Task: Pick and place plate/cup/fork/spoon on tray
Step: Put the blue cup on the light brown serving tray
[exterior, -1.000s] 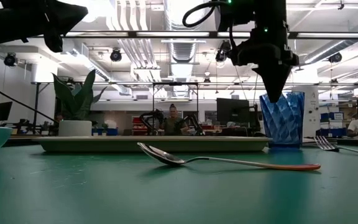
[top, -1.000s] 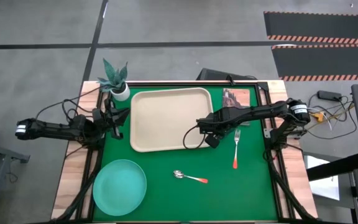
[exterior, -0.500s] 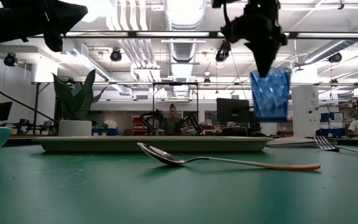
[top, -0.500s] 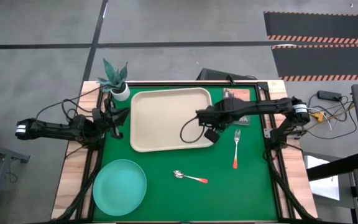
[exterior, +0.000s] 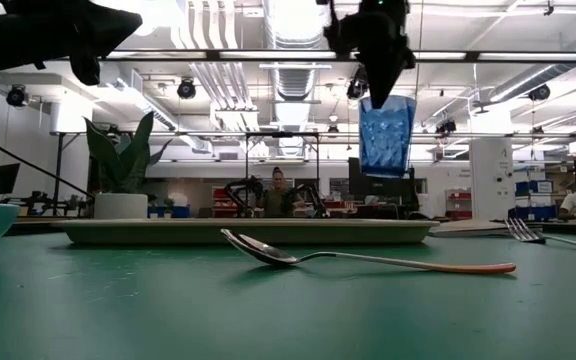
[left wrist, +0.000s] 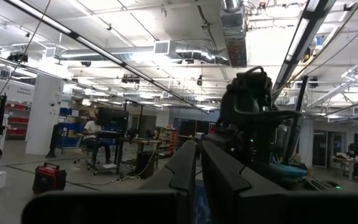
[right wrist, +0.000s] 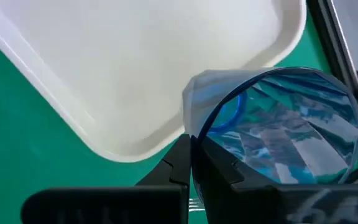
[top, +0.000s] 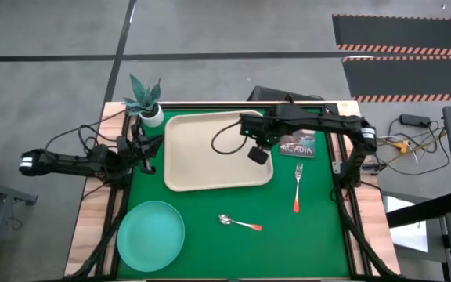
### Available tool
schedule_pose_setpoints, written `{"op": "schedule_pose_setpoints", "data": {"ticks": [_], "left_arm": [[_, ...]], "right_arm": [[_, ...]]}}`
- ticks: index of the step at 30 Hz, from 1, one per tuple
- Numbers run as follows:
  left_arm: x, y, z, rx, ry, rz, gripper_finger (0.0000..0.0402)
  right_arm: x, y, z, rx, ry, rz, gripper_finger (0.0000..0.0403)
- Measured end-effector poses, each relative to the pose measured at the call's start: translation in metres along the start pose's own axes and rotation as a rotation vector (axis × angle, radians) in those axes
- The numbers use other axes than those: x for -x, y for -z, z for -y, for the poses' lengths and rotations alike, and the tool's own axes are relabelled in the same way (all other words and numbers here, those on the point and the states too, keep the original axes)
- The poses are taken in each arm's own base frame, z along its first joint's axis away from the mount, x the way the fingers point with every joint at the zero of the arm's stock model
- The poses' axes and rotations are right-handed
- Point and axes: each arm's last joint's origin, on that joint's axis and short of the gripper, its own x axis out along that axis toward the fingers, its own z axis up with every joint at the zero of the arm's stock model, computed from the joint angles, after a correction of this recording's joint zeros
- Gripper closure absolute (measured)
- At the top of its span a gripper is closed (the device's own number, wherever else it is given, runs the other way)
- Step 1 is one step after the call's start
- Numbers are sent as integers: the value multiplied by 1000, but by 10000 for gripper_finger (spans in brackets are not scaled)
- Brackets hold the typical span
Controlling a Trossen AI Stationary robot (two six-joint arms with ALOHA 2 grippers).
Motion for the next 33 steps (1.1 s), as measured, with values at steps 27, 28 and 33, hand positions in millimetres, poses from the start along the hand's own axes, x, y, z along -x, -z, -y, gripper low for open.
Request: {"op": "schedule_pose_setpoints", "data": {"ticks": [27,28,33], "left_arm": [[0,-1,0,1,0,3,388],[0,-1,0,1,0,3,388],[0,-1,0,1,0,2,388]], "right_arm": [[-75,-79,35,157,-15,-30,394],[-79,-81,38,161,-18,-30,394],[-90,-89,52,163,-14,-9,394]]}}
